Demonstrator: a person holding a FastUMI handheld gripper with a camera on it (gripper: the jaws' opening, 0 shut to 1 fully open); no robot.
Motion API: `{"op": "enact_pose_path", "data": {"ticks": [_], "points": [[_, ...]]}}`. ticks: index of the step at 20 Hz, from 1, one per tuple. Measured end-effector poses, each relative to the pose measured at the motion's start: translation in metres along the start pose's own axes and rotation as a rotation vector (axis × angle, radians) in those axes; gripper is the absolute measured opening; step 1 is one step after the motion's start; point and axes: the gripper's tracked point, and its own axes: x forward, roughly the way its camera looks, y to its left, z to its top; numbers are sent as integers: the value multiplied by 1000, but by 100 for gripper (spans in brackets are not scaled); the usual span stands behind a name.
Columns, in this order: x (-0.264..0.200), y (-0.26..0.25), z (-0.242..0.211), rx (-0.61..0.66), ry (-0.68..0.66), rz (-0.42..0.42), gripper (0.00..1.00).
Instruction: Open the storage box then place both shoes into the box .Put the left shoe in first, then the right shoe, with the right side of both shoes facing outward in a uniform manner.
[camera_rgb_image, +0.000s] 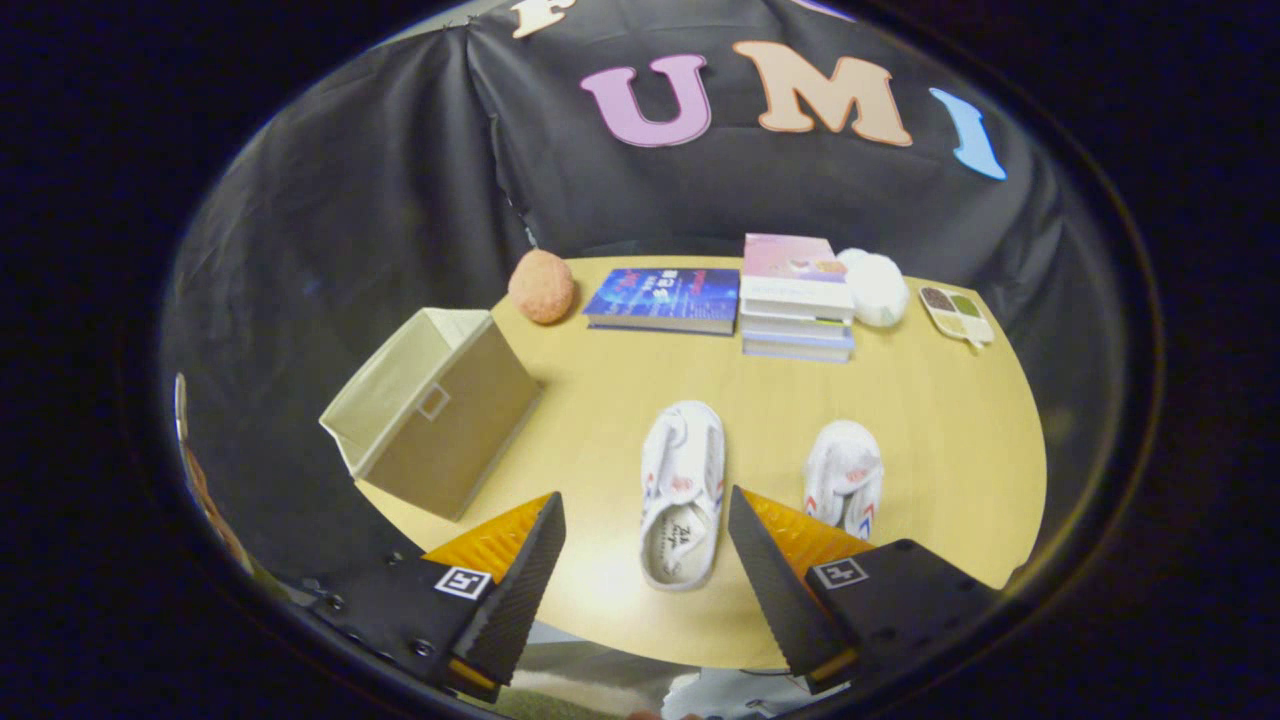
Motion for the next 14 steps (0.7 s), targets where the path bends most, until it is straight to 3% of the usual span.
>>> {"op": "enact_pose_path", "data": {"ticks": [7,14], "points": [[7,-33,-33,-10,38,-37,100],[29,-52,-48,-73,120,-17,100]]}}
